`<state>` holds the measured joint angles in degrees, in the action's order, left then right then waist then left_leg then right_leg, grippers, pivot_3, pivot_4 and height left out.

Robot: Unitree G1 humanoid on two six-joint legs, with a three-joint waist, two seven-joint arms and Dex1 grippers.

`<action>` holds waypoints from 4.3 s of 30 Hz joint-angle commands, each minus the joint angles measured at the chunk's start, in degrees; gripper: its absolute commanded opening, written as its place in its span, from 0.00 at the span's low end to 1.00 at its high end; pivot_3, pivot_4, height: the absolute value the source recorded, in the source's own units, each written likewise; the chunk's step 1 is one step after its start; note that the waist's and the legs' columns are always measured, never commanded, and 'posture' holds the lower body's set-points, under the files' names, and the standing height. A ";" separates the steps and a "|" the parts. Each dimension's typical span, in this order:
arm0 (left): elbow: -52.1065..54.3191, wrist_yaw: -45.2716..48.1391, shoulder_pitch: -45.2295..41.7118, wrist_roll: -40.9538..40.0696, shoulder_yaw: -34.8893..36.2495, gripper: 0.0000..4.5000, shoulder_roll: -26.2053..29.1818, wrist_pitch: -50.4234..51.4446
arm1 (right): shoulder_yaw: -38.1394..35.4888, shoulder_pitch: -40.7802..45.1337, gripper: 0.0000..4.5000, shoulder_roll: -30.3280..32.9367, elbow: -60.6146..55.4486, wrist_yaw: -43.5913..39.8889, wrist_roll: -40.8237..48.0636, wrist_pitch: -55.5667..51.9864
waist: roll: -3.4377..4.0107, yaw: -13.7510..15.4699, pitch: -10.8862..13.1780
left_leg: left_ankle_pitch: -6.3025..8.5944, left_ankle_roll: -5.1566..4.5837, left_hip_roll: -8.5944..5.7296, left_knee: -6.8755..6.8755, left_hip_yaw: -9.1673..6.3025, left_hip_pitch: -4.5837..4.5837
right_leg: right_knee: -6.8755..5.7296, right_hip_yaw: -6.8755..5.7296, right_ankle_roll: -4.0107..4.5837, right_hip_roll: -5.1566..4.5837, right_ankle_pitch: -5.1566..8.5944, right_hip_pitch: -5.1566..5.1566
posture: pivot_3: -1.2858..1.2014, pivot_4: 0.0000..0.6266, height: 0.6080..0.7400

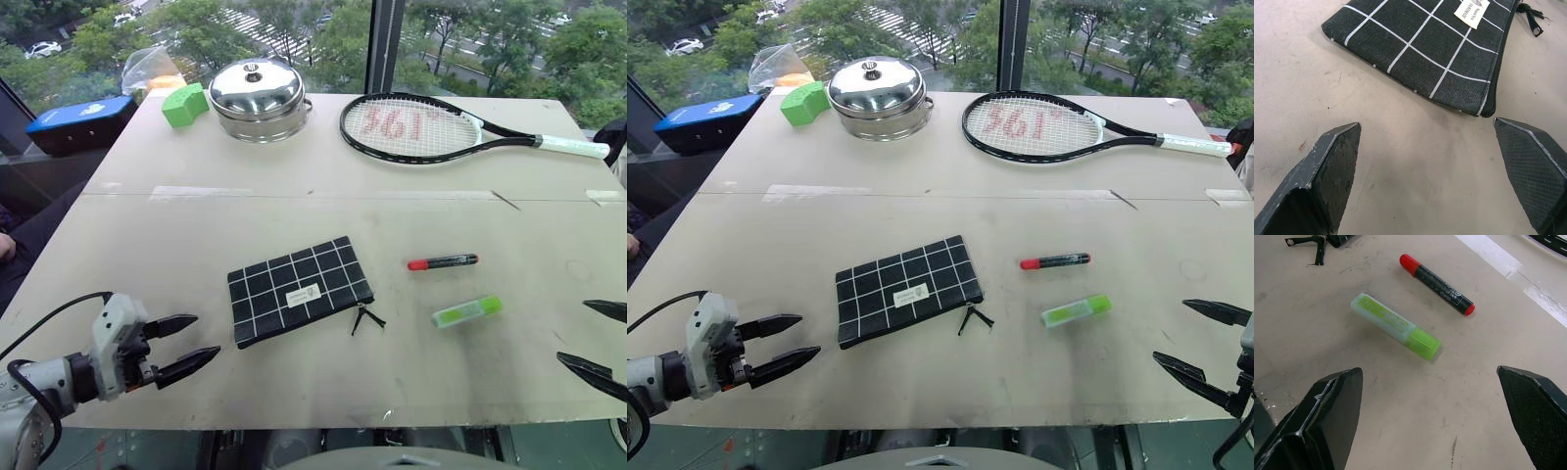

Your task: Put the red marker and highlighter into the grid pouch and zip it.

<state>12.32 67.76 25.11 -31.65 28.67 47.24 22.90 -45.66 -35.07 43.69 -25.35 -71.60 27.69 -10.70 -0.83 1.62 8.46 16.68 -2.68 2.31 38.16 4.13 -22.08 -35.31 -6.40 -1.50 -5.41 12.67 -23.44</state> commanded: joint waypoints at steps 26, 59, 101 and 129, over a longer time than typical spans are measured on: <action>-22.27 -11.67 -13.43 37.40 -12.58 0.98 -6.19 -73.08 | 12.53 7.23 0.99 1.53 -14.45 2.01 14.07 -4.23 | 0.57 1.57 -0.64 | -0.04 -0.43 -0.09 0.10 0.18 0.06 | 0.12 -0.04 0.03 -0.18 -0.05 0.17 | 0.52 0.24 1.00; -29.14 -31.09 -37.81 50.21 -38.88 0.78 -12.72 -65.91 | 16.61 4.37 1.00 -2.27 -20.00 10.59 11.58 -2.95 | 0.78 2.29 -1.19 | -0.04 -0.52 -0.13 0.27 0.11 0.29 | -0.14 -0.48 -0.03 0.01 -0.03 0.48 | 0.52 0.24 1.00; 1.29 -24.57 -34.98 25.54 -32.70 0.00 -10.53 -22.79 | 40.14 64.80 0.94 -31.36 4.43 62.99 9.49 -58.38 | 0.27 -0.95 -0.72 | -0.13 -0.36 -0.10 0.20 0.17 0.10 | -0.36 -0.30 -0.03 0.37 -0.31 0.27 | 0.52 0.24 1.00; 2.40 -24.33 -39.28 27.86 -35.68 0.00 -13.45 -18.46 | 50.68 66.84 0.01 -26.99 2.85 55.23 9.26 -60.74 | 0.29 -0.91 -0.71 | -0.11 -0.38 -0.10 0.19 0.15 0.11 | -0.40 -0.31 -0.04 0.37 -0.30 0.27 | 0.52 0.24 1.00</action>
<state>12.80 43.51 -13.20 -3.59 -6.32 34.38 4.77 3.96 30.02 17.53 -21.86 -15.00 36.77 -72.96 -0.54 0.71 7.75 16.57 -3.06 2.21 38.36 4.29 -21.97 -35.71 -6.71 -1.54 -5.04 12.37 -23.17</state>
